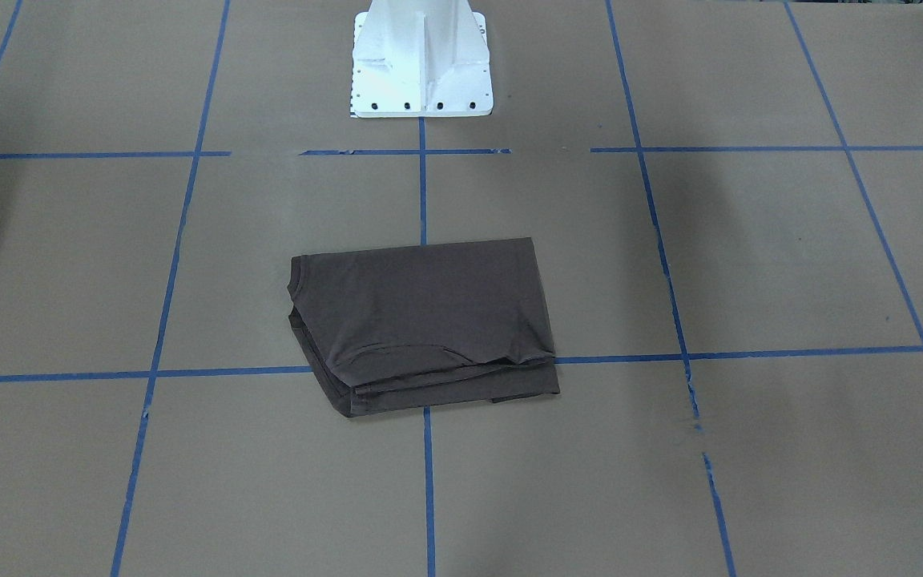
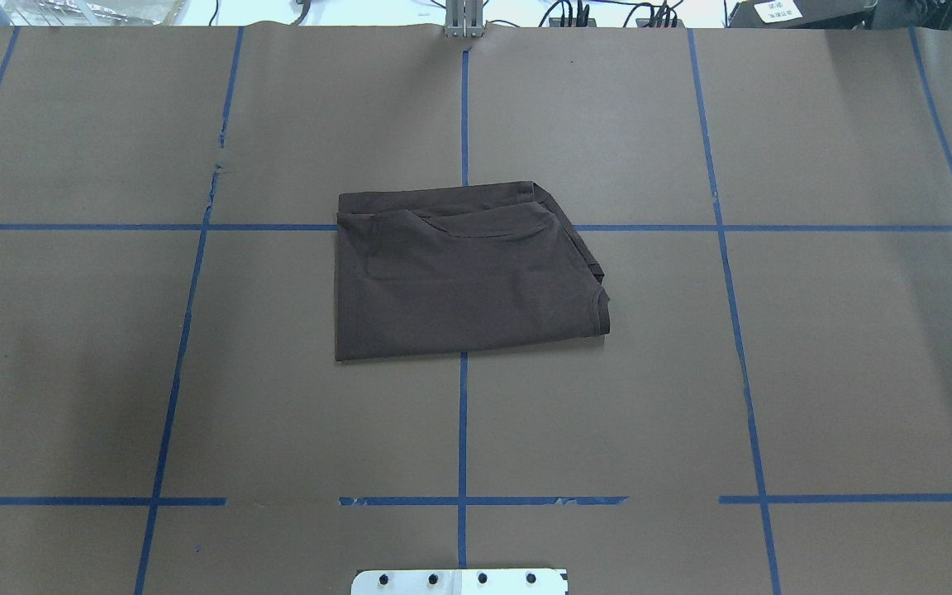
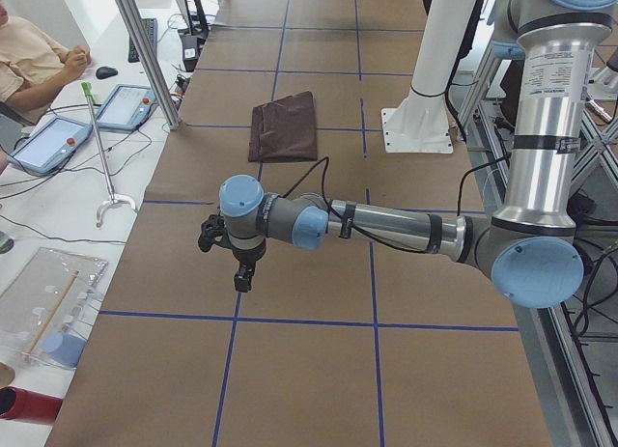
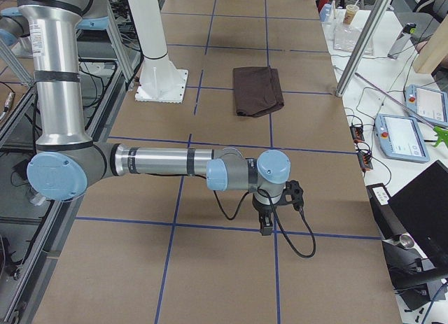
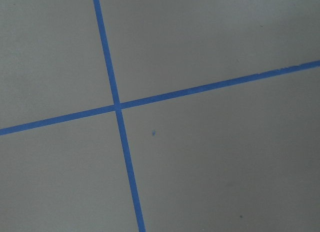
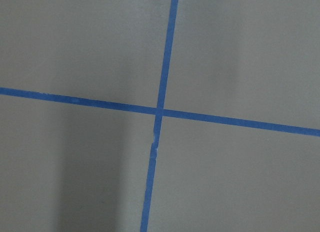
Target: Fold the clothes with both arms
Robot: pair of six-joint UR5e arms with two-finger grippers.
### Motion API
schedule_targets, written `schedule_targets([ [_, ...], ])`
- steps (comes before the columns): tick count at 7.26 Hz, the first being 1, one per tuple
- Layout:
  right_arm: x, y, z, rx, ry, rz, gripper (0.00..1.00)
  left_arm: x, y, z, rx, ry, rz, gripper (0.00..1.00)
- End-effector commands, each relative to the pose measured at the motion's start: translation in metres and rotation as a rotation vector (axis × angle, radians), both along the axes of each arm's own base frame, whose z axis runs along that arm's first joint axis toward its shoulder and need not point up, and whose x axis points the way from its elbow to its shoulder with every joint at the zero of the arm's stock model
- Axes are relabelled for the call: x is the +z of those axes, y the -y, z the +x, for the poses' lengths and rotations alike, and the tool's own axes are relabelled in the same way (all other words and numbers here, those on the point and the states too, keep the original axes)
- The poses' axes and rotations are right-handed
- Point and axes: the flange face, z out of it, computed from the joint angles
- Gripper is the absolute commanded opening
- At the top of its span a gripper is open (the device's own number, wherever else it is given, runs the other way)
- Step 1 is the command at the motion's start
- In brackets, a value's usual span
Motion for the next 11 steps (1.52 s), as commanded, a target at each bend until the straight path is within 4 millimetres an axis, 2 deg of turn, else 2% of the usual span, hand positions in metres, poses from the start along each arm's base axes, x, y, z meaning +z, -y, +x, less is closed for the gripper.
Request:
schedule_targets([
  [1, -0.008, -0.009, -0.001, 0.000, 0.000, -0.026, 1.00, 0.003, 0.007, -0.013, -0.025, 0.005, -0.045, 1.00],
  [3, -0.013, -0.005, -0.003, 0.004, 0.007, -0.022, 1.00, 0.002, -0.001, -0.015, -0.028, 0.019, -0.163, 1.00],
  [4, -0.013, -0.005, -0.003, 0.005, 0.006, -0.019, 1.00, 0.012, -0.002, -0.015, -0.028, 0.028, -0.177, 1.00],
  [7, -0.016, -0.001, -0.012, -0.009, 0.003, -0.013, 1.00, 0.014, -0.002, -0.014, -0.026, 0.020, -0.176, 1.00],
  [8, -0.017, -0.001, -0.013, -0.011, 0.003, -0.012, 1.00, 0.013, -0.002, -0.021, -0.037, 0.022, -0.173, 1.00],
  [11, -0.020, 0.002, -0.014, -0.012, 0.004, -0.006, 1.00, 0.033, -0.004, -0.050, 0.016, 0.021, -0.102, 1.00],
])
